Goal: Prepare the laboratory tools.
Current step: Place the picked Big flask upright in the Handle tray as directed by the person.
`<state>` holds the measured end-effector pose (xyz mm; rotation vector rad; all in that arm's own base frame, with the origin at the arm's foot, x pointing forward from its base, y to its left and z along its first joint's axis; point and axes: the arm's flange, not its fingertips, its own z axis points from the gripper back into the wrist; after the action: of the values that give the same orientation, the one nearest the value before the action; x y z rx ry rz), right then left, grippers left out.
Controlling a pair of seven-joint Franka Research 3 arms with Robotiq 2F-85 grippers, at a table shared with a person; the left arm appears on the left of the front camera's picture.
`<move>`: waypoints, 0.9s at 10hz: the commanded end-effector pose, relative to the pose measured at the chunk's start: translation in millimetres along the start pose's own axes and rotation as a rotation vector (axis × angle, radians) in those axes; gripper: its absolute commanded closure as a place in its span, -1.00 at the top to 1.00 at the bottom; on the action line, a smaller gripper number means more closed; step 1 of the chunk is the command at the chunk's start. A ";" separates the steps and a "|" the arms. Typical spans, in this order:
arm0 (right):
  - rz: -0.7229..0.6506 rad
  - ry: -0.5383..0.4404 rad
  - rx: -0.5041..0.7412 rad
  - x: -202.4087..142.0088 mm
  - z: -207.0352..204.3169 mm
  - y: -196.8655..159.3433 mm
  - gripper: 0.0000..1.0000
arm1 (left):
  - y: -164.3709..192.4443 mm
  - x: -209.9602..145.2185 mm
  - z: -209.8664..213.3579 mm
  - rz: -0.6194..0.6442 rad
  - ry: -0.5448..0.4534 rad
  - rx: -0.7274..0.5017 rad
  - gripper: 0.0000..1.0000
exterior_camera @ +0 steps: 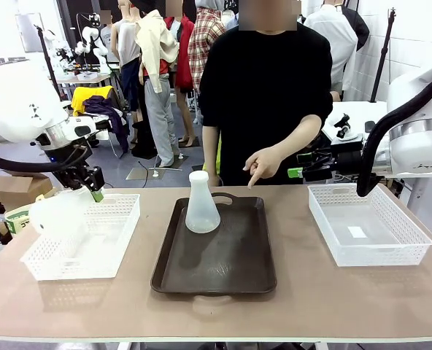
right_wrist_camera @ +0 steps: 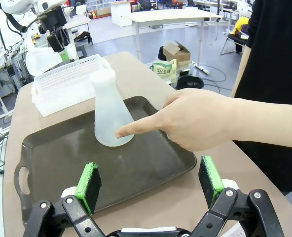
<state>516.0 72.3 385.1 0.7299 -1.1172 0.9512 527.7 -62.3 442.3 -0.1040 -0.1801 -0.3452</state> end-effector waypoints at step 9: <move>0.000 0.008 -0.003 1.1 -1.2 0.3 1.00 | -73.3 -43.0 87.9 -0.694 -0.680 -0.642 -1.00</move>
<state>516.1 72.4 385.4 0.7297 -1.1177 0.9515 448.7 -119.9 553.5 -0.5311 -0.7380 -0.8315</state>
